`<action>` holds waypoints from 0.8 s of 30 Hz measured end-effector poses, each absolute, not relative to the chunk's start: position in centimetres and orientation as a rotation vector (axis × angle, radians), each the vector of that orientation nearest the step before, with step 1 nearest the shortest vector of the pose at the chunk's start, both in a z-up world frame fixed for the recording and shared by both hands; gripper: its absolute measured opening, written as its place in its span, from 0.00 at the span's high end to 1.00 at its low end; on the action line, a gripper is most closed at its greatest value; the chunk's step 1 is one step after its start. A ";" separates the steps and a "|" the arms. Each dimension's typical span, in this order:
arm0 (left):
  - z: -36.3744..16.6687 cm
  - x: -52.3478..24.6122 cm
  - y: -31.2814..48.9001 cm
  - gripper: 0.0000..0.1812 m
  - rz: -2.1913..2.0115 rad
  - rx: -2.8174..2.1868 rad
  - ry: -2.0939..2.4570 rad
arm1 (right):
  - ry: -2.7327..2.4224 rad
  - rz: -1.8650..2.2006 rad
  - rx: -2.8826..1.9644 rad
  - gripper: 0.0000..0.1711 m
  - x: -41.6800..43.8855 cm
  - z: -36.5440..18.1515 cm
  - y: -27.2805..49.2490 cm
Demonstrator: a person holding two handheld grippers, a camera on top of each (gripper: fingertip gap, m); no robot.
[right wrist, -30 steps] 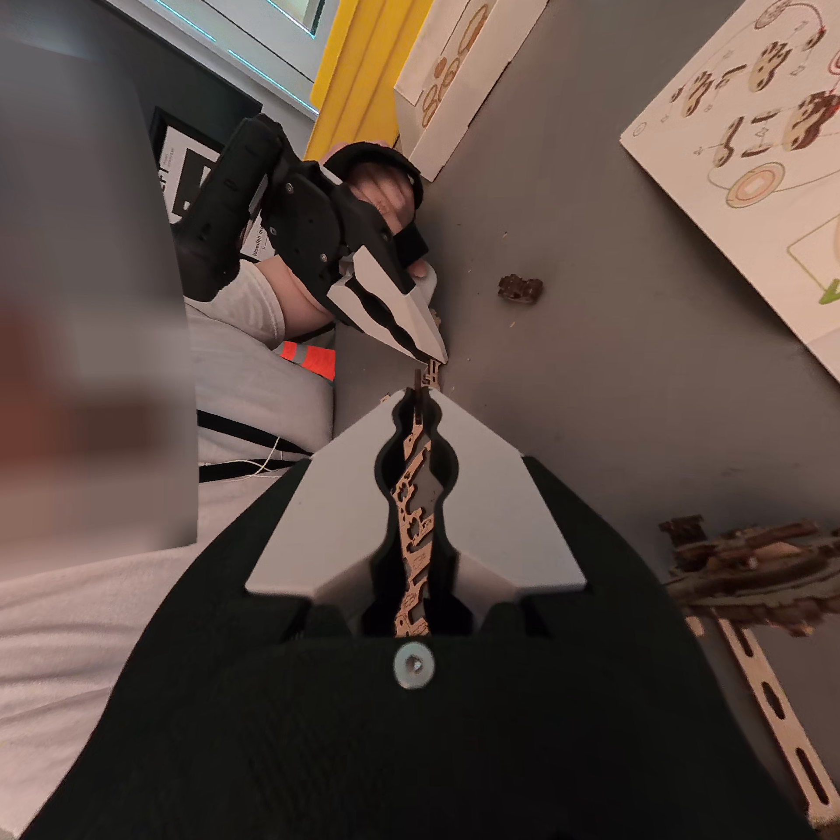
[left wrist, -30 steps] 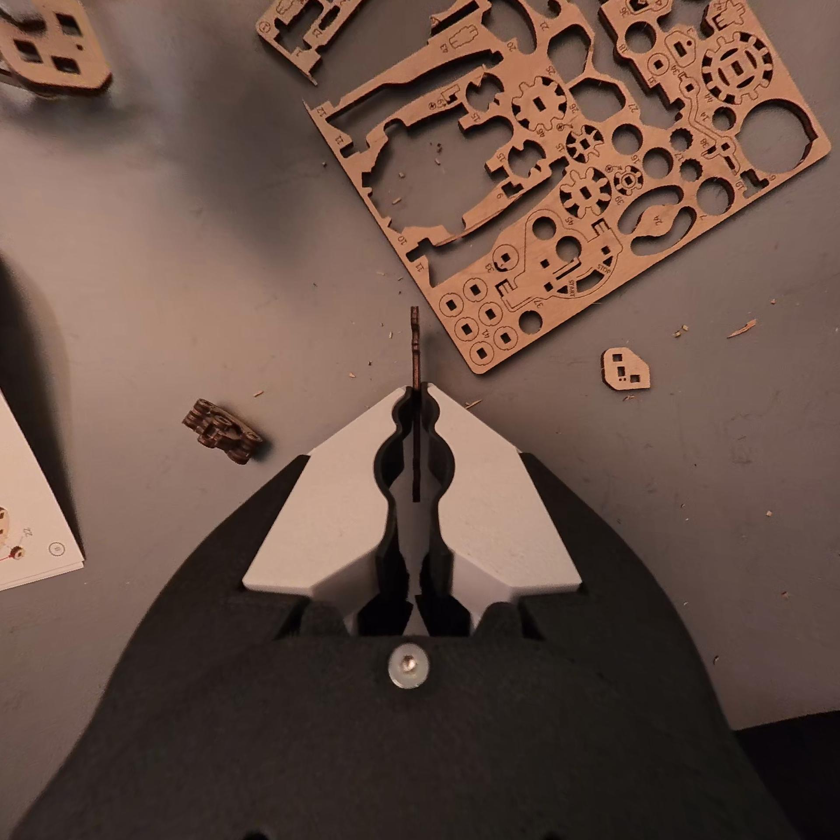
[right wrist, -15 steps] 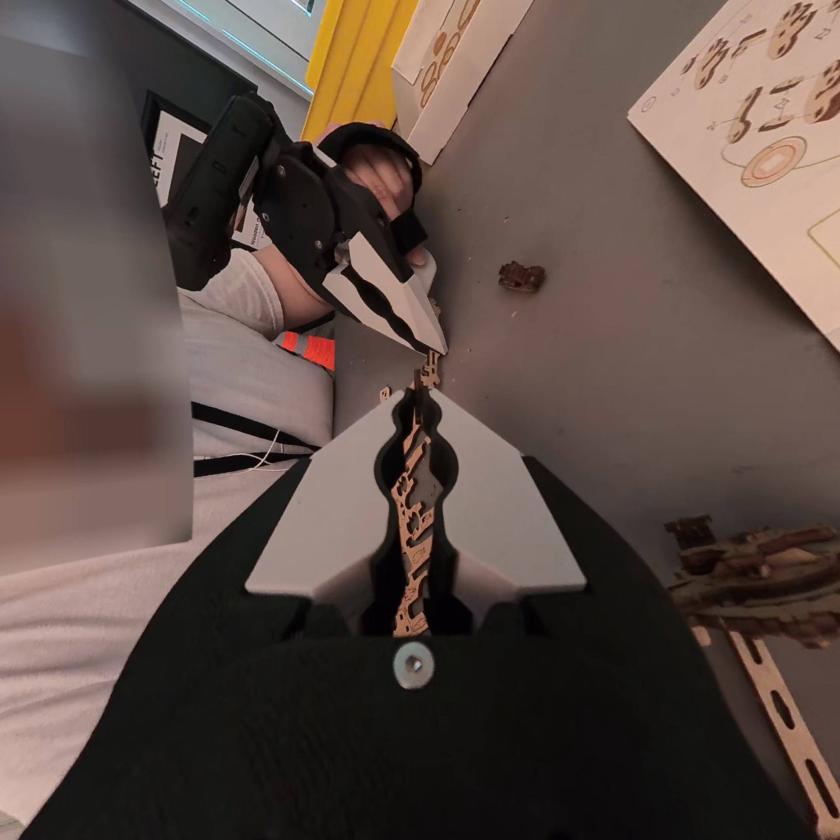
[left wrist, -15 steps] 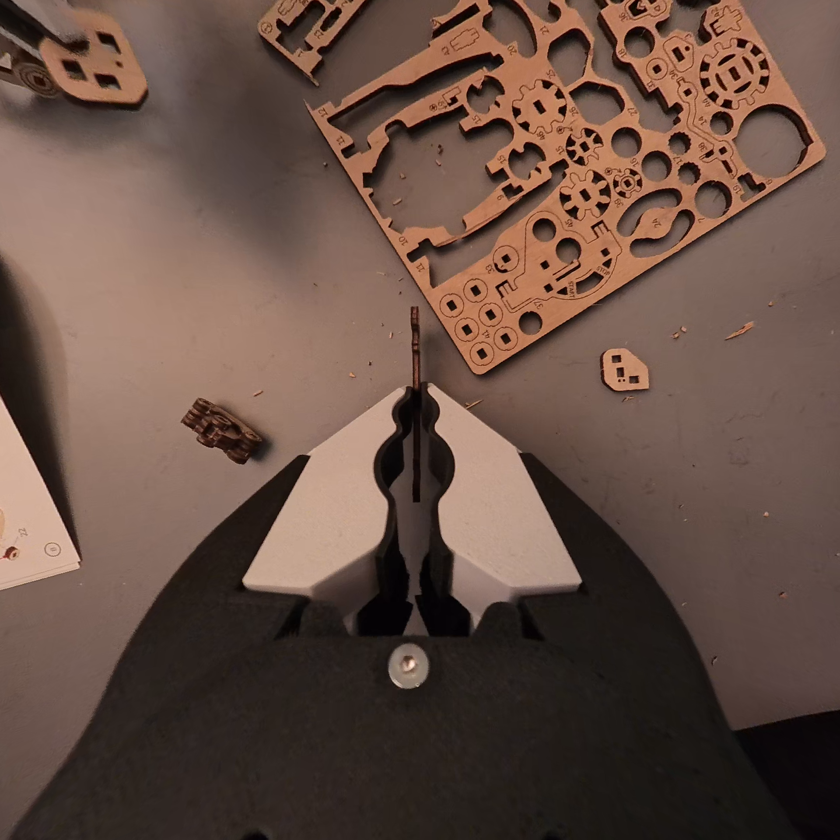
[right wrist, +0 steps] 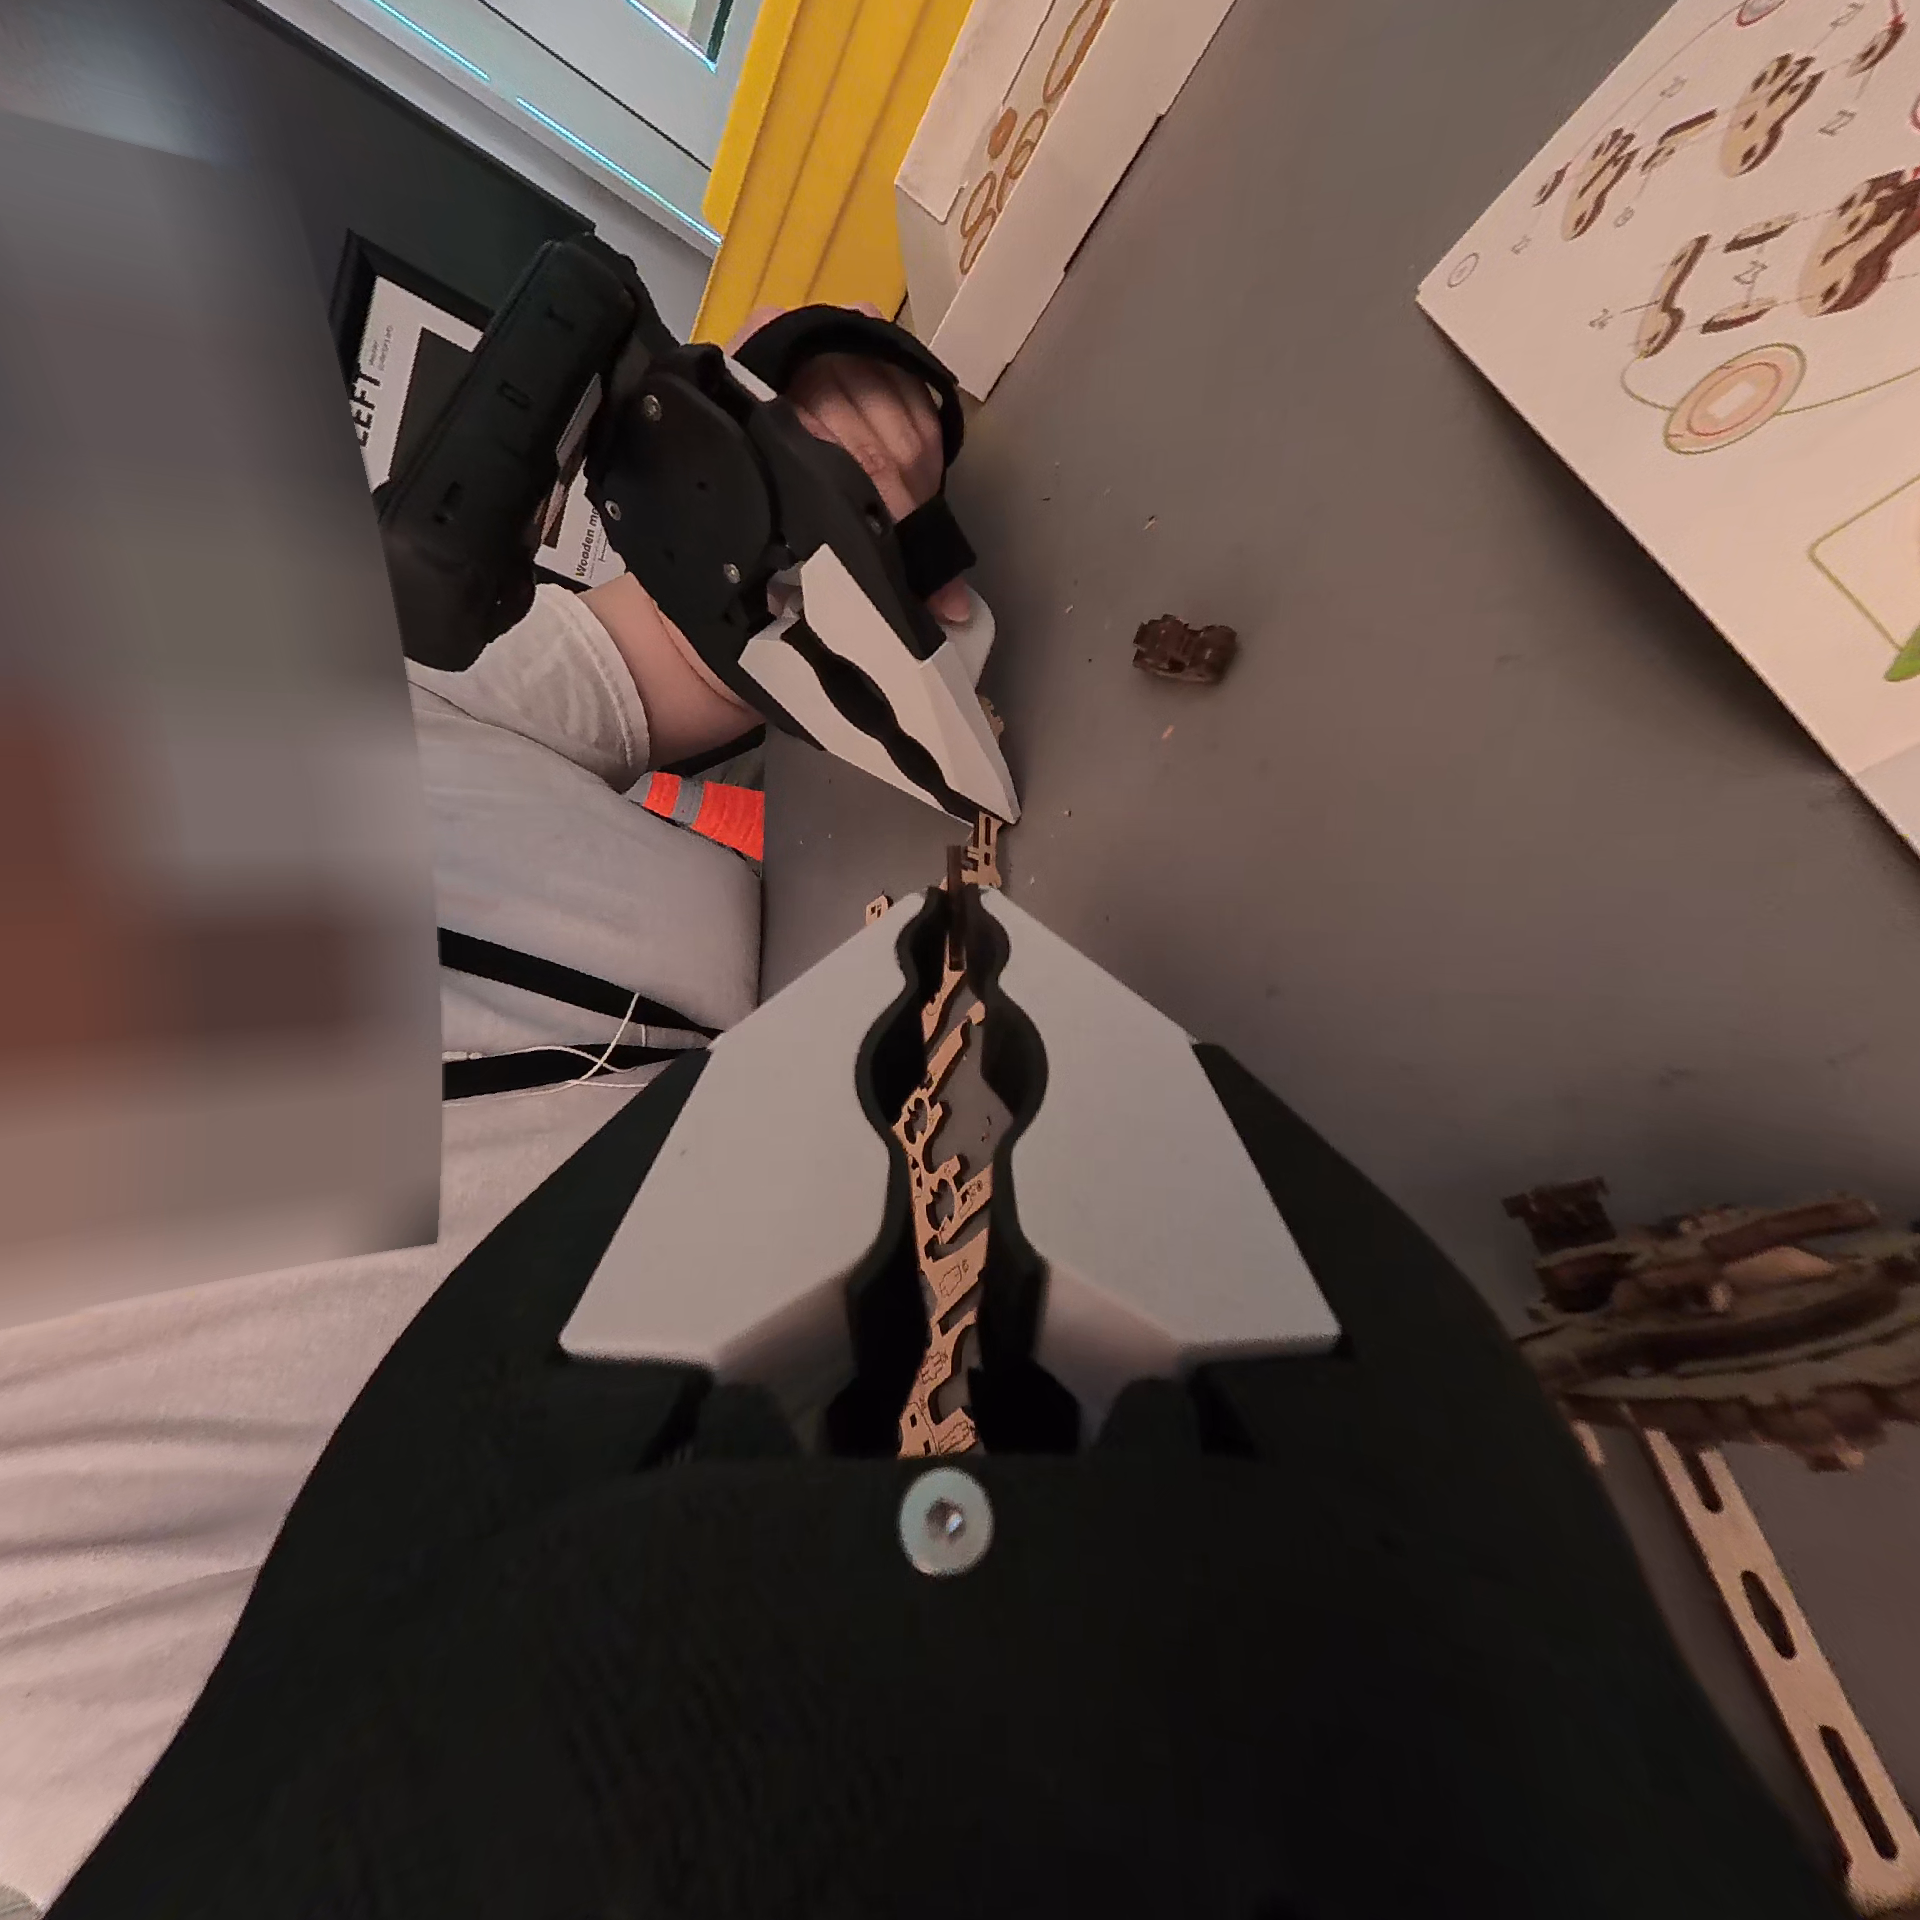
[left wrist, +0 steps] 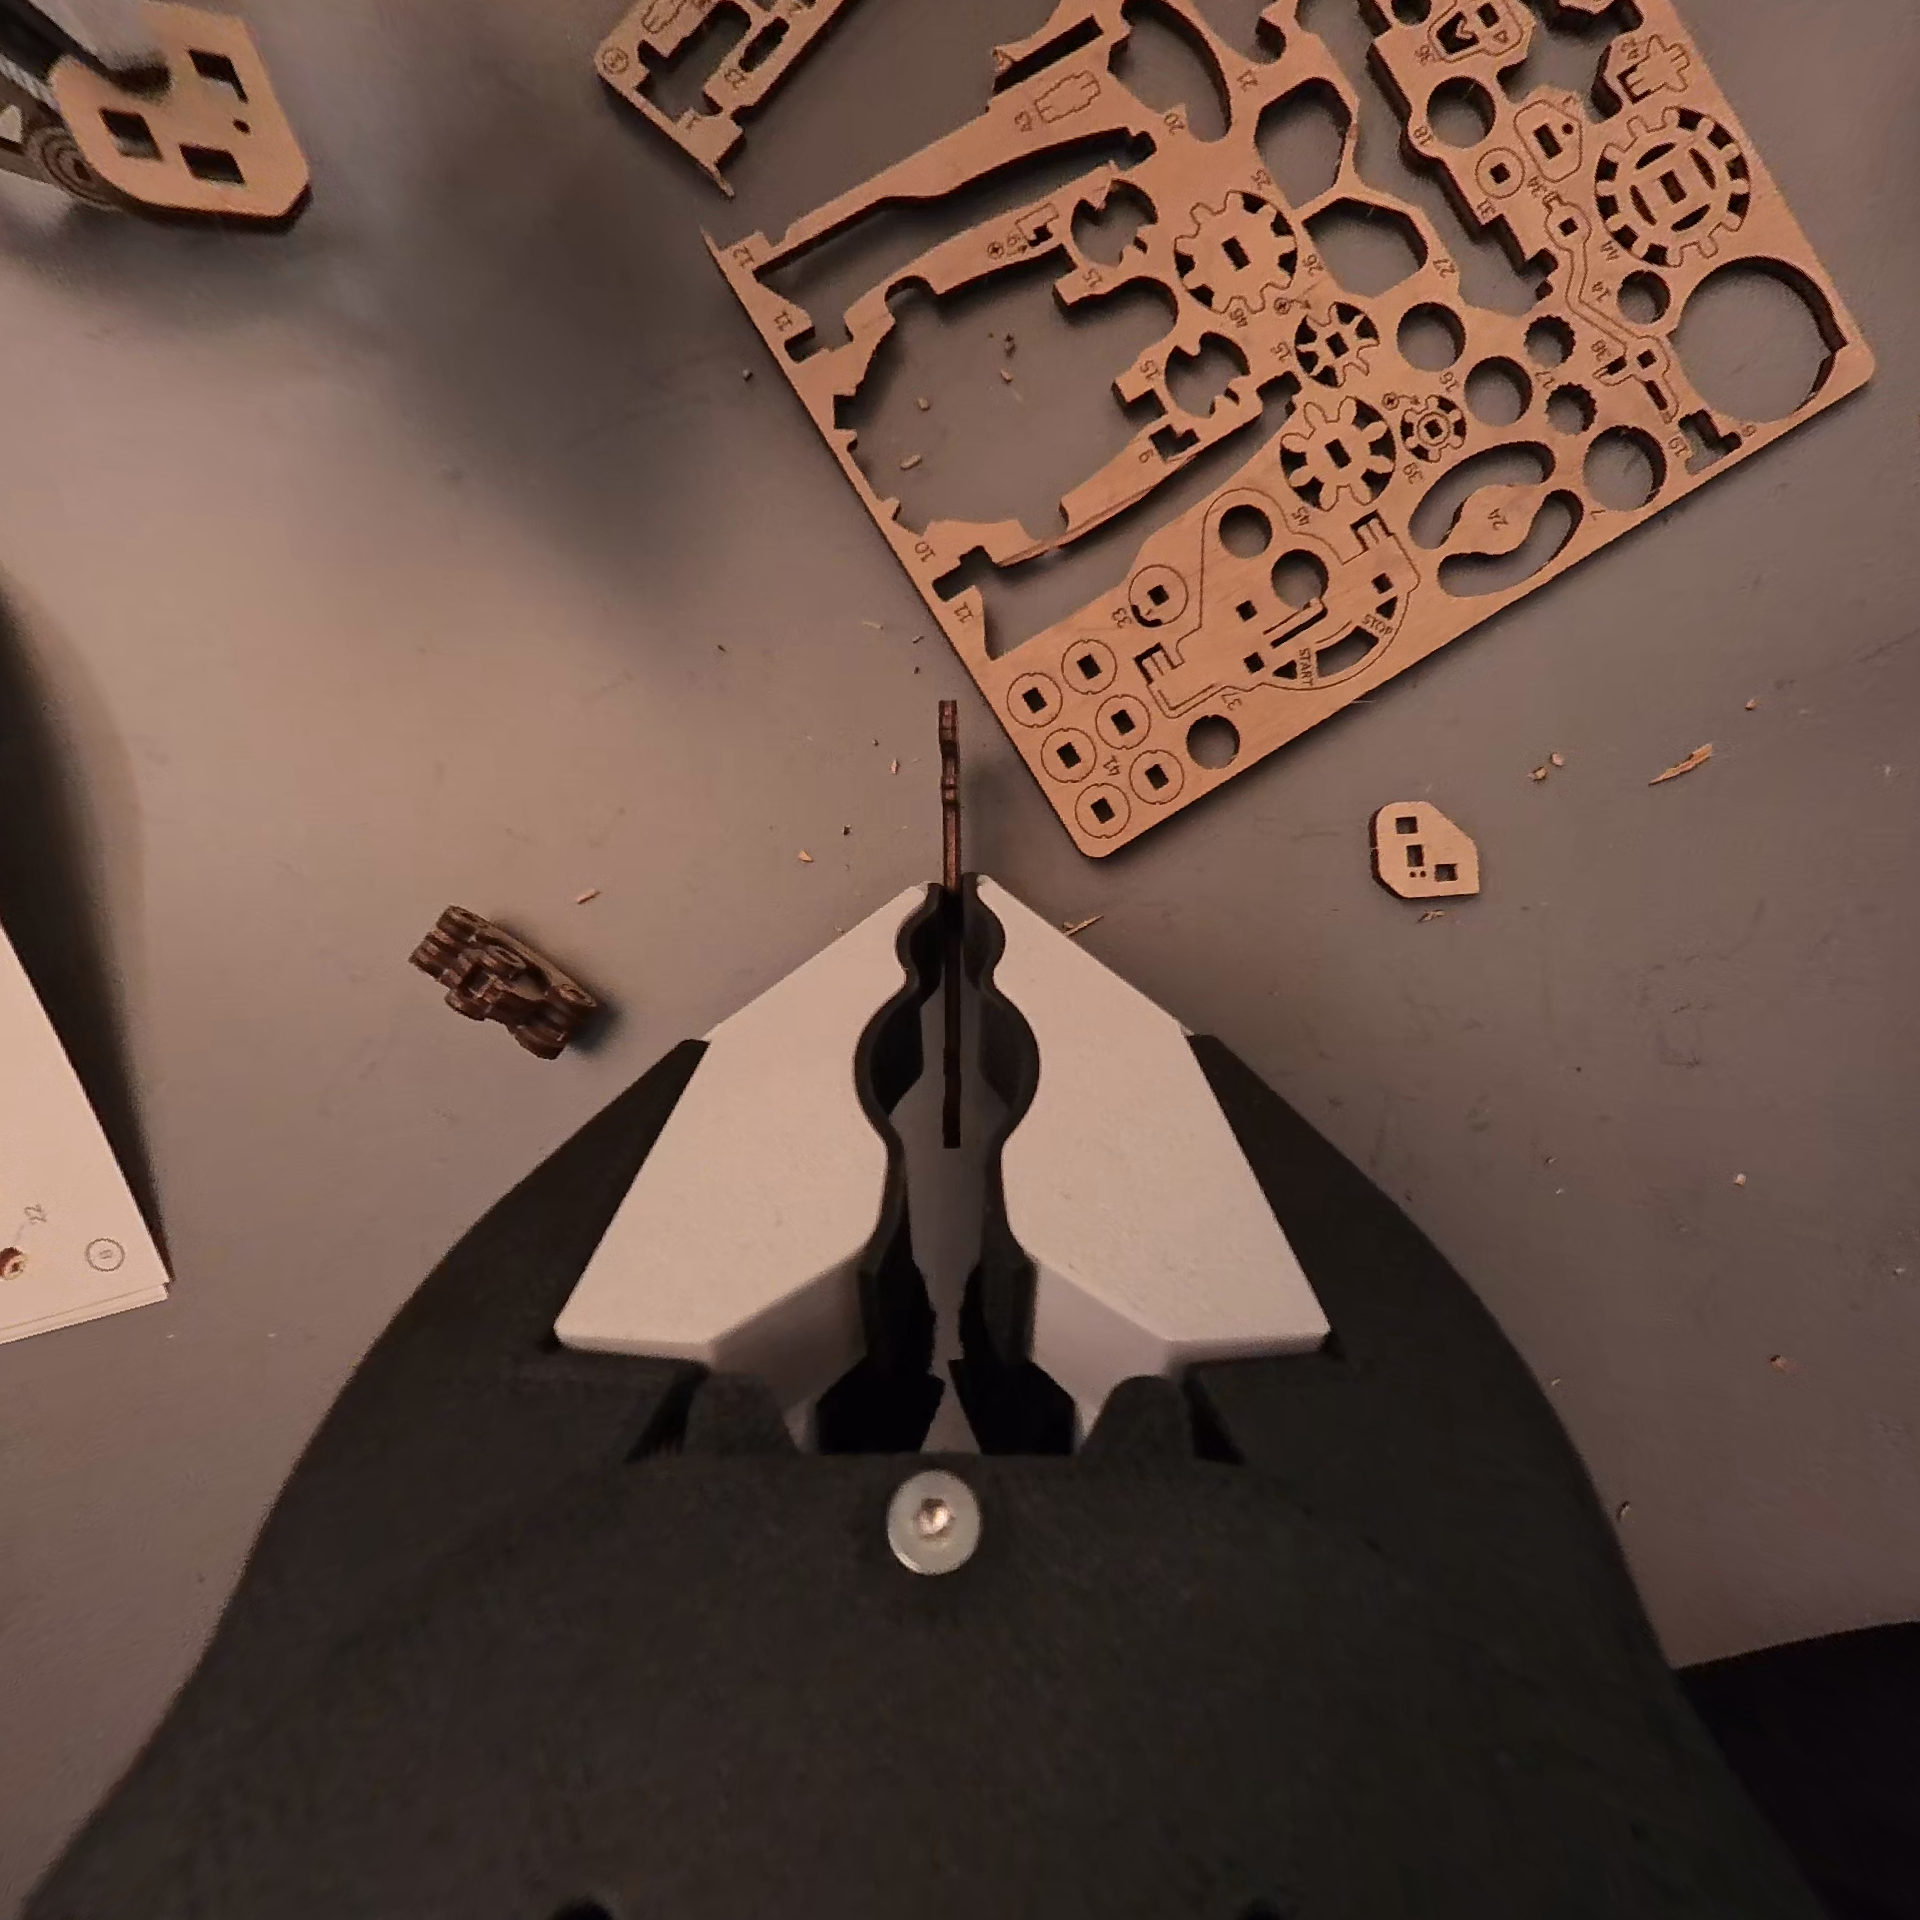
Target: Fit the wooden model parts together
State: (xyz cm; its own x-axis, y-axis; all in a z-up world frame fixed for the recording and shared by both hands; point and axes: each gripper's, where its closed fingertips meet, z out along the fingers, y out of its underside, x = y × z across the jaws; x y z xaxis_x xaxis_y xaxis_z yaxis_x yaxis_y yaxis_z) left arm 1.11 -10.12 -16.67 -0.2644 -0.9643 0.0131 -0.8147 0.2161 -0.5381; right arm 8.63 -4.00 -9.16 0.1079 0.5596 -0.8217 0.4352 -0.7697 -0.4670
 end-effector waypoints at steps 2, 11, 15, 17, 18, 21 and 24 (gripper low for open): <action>-16.7 1.1 -10.1 1.00 -0.647 -1.665 2.169 | -1.014 1.755 -2.253 1.00 8.6 -9.1 -3.9; -16.6 1.2 -10.0 1.00 -0.655 -1.683 2.155 | -1.003 1.756 -2.242 1.00 8.6 -9.0 -3.8; -16.6 1.3 -9.7 1.00 -0.641 -1.693 2.137 | -0.993 1.759 -2.239 1.00 8.5 -9.0 -3.7; -16.6 1.3 -9.5 1.00 -0.640 -1.704 2.128 | -0.987 1.757 -2.237 1.00 8.5 -8.9 -3.6; -16.6 1.3 -9.5 1.00 -0.641 -1.709 2.124 | -0.983 1.759 -2.236 1.00 8.5 -8.9 -3.6; -16.6 1.3 -9.4 1.00 -0.647 -1.722 2.115 | -0.978 1.759 -2.237 1.00 8.4 -9.0 -3.5; -16.6 1.3 -9.1 1.00 -0.635 -1.732 2.100 | -0.970 1.762 -2.236 1.00 8.3 -9.0 -3.5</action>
